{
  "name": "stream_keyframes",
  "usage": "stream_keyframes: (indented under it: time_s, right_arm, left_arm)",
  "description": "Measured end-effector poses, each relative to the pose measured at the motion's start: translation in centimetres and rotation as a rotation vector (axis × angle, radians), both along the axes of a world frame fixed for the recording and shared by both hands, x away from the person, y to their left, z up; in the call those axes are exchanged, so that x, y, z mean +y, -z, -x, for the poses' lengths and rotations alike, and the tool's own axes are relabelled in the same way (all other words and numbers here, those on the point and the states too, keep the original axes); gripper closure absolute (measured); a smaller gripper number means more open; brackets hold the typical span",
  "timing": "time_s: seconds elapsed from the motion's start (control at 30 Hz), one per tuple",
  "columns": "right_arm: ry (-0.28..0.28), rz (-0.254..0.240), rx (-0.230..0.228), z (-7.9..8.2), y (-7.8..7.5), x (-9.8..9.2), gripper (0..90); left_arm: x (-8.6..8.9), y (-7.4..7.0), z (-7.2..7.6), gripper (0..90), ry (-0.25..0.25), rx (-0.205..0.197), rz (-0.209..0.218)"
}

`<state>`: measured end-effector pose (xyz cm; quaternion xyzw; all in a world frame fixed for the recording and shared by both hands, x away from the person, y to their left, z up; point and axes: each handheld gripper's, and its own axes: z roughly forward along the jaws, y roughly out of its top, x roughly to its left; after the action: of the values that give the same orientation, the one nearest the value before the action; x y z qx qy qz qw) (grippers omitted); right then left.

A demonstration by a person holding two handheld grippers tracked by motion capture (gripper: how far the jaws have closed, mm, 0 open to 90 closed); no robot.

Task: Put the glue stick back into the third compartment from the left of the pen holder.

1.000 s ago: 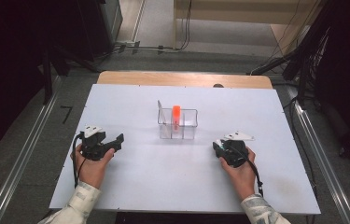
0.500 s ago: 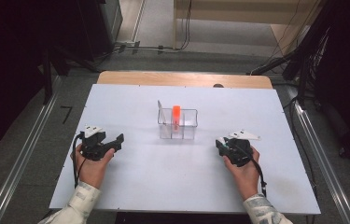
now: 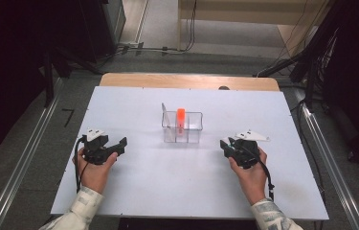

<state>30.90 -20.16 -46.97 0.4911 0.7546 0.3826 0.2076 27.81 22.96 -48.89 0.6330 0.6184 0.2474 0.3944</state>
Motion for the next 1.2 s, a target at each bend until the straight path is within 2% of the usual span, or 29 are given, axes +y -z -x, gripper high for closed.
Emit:
stream_keyframes:
  time_s: [0.33, 0.67, 1.2]
  right_arm:
    - [-0.017, -0.027, -0.035, -0.8, -1.7, 0.6, 62.8]
    - [-0.035, -0.050, -0.073, -2.0, -3.9, 2.1, 62.8]
    - [-0.077, -0.067, -0.088, -4.8, -5.8, 6.2, 62.7]
  left_arm:
    - [-0.1, 0.0, 0.0, 26.2, 0.000, 0.000, 0.002]
    - [-0.1, 0.0, -0.1, 26.1, 0.001, 0.002, 0.003]
    - [0.0, 0.1, -0.1, 26.2, -0.003, 0.000, 0.003]
